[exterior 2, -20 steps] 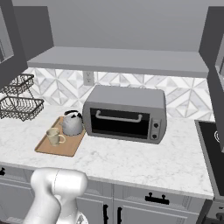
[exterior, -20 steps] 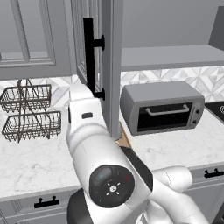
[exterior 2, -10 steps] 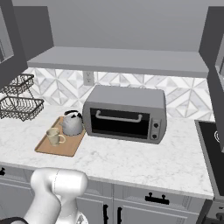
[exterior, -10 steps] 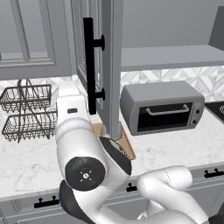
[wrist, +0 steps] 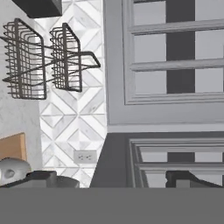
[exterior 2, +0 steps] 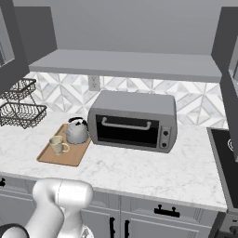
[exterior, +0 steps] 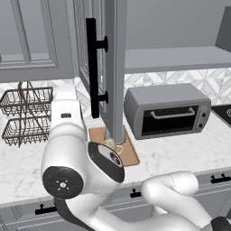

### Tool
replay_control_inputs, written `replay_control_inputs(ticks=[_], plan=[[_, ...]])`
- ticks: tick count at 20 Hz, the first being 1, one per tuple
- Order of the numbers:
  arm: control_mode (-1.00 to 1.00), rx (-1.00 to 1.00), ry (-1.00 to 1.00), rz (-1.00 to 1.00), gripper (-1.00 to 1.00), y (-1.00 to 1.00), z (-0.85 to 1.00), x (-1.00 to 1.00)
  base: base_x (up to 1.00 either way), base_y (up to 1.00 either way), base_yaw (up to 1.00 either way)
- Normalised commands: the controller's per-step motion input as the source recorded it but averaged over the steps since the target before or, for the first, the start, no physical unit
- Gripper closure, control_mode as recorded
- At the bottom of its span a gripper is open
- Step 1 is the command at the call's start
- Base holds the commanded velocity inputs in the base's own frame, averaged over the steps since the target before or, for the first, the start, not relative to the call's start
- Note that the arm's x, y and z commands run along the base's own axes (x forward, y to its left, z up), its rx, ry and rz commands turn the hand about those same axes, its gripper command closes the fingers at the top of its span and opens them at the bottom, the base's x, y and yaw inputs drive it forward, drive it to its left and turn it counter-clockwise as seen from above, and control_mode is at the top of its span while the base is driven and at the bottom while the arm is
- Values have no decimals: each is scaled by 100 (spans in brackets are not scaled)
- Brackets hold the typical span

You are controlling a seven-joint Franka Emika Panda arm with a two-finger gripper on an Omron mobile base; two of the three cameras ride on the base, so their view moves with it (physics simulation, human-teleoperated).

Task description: Pick the kettle from the counter and place it on the tray. Then pick the mug from the cabinet and place it on the tray. Then close the cabinet doors.

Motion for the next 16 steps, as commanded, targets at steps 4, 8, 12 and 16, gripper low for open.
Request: replay_control_inputs(ticks=[4, 8, 12, 16], plan=[[-100, 0, 0, -15, -100, -30, 2, 9, 0, 0, 0], [-100, 3, -11, -12, -100, -37, 15, 0, 0, 0, 0], [-100, 5, -17, -11, -100, -52, 19, -3, 0, 0, 0], [-100, 4, -10, -15, -100, -66, 9, 1, 0, 0, 0]])
